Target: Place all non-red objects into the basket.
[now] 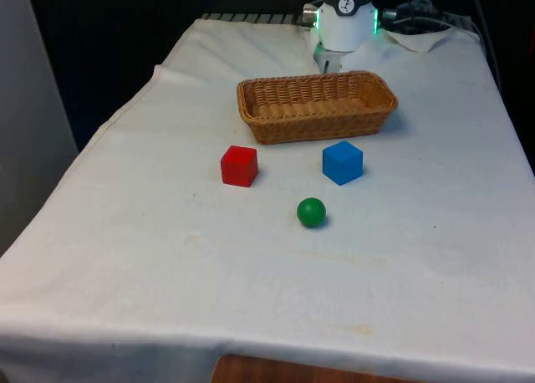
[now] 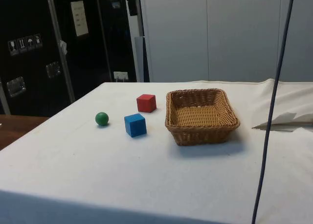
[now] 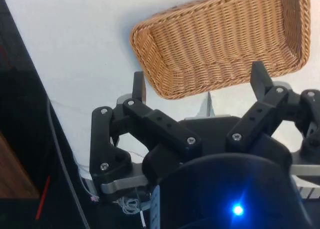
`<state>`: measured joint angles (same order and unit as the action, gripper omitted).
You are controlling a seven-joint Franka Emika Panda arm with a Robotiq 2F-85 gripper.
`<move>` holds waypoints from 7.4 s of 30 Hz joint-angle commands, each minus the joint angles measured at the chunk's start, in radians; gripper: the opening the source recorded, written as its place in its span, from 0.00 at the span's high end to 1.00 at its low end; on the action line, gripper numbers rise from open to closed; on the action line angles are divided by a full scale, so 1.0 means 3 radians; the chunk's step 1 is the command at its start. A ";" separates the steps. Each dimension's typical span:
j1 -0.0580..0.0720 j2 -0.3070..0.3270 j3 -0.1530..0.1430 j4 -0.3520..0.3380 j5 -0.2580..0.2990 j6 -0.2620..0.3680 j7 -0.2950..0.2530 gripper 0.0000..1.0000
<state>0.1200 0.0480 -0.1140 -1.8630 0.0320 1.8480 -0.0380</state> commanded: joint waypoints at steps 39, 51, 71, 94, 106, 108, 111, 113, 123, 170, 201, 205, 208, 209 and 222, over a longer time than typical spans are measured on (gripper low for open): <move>0.0020 0.0067 0.0103 -0.0653 0.0037 0.1220 -0.0557 0.00; 0.0027 0.0200 0.0160 -0.0807 0.0037 0.1583 -0.0820 0.00; 0.0033 0.0400 0.0267 -0.0903 0.0020 0.1933 -0.1090 0.00; 0.0030 0.0697 0.0317 -0.0973 0.0057 0.2287 -0.1683 0.00; 0.0030 0.0770 0.0270 -0.0963 0.0020 0.2280 -0.1753 0.00; 0.0007 0.0807 0.0263 -0.0977 0.0047 0.2343 -0.1840 0.00; 0.0000 0.0840 0.0247 -0.0977 0.0047 0.2357 -0.1893 0.00; -0.0007 0.0880 0.0230 -0.0977 0.0050 0.2373 -0.1950 0.00; -0.0007 0.1003 0.0187 -0.0963 0.0020 0.2417 -0.2070 0.00; -0.0007 0.1420 0.0200 -0.0950 0.0023 0.2790 -0.2357 0.00; -0.0010 0.1493 0.0193 -0.0923 0.0023 0.2813 -0.2370 0.00; -0.0010 0.1493 0.0190 -0.0927 0.0023 0.2817 -0.2367 0.00; -0.0010 0.1490 0.0190 -0.0930 0.0023 0.2817 -0.2367 0.00; -0.0010 0.1490 0.0190 -0.0930 0.0023 0.2817 -0.2367 0.00; -0.0020 0.1500 0.0177 -0.0923 0.0030 0.2813 -0.2380 0.30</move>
<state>0.1180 0.4980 -0.0640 -2.1390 0.0380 2.6890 -0.7470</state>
